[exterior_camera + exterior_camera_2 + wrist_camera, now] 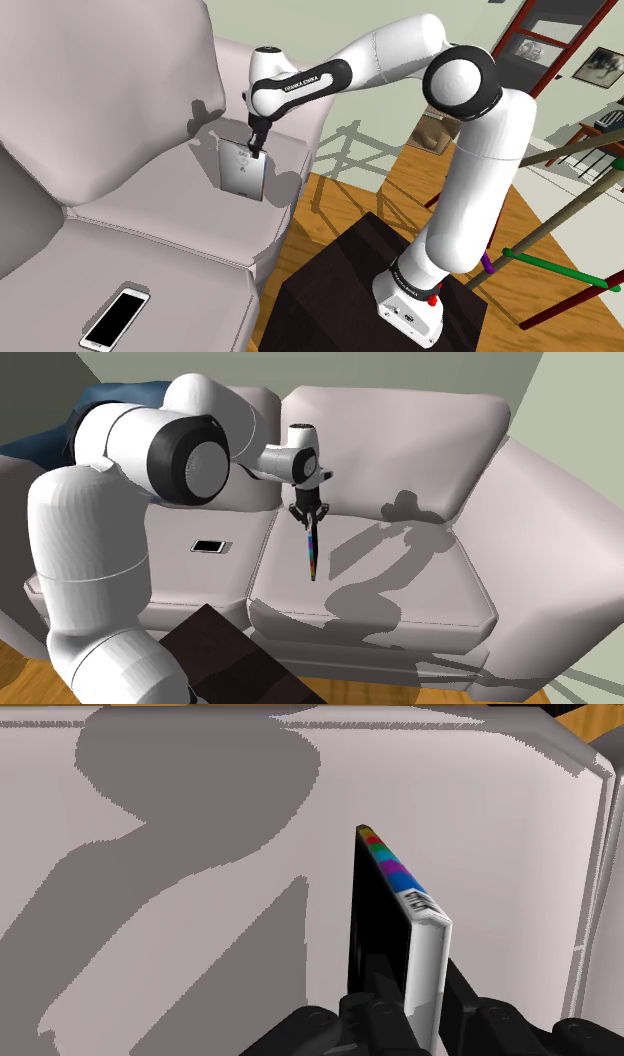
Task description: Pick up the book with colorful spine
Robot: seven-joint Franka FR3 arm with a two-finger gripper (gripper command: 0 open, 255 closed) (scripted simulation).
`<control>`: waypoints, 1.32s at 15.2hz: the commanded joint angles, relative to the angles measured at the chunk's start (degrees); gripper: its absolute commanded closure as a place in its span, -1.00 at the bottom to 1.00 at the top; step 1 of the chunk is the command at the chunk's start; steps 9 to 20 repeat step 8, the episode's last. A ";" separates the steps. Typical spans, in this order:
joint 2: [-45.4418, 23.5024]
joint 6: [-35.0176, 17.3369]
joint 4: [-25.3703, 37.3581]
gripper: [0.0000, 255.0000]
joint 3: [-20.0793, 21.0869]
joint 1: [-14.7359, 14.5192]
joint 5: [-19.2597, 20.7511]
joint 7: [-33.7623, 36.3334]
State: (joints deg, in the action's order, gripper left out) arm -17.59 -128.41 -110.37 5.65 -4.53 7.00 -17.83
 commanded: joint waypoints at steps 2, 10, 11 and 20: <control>1.15 1.90 0.80 1.00 0.11 0.01 -0.26 -0.21; 2.64 4.66 2.10 1.00 0.22 0.06 -0.63 -0.58; 2.64 4.66 2.10 1.00 0.22 0.06 -0.63 -0.58; 2.64 4.66 2.10 1.00 0.22 0.06 -0.63 -0.58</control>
